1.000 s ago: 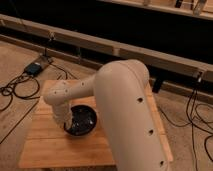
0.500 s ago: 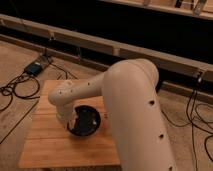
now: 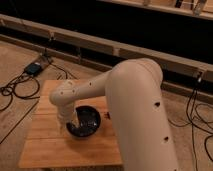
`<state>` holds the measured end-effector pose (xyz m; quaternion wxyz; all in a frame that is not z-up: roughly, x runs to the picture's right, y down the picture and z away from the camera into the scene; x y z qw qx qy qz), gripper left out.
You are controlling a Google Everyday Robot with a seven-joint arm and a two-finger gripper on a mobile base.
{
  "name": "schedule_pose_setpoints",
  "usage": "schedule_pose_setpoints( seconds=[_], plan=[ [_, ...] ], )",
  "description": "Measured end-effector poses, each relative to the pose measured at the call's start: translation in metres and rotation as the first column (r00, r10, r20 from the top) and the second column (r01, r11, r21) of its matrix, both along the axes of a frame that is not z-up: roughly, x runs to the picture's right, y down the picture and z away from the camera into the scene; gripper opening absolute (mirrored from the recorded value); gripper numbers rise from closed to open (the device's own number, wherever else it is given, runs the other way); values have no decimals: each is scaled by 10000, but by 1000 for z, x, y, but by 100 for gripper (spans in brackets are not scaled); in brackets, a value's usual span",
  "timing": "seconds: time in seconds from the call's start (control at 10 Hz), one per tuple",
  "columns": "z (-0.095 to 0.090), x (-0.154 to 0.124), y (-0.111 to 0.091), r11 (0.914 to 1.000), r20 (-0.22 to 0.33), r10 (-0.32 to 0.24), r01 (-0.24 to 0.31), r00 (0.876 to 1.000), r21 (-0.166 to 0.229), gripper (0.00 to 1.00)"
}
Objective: Drag the ceramic bowl in a circle
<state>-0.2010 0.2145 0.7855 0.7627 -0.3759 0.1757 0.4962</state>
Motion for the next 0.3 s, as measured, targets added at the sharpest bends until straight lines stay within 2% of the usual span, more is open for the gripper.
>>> schedule_pose_setpoints(
  seconds=[0.3],
  plan=[
    [0,-1,1,10000,10,-20,20,10000,-11,80]
  ],
)
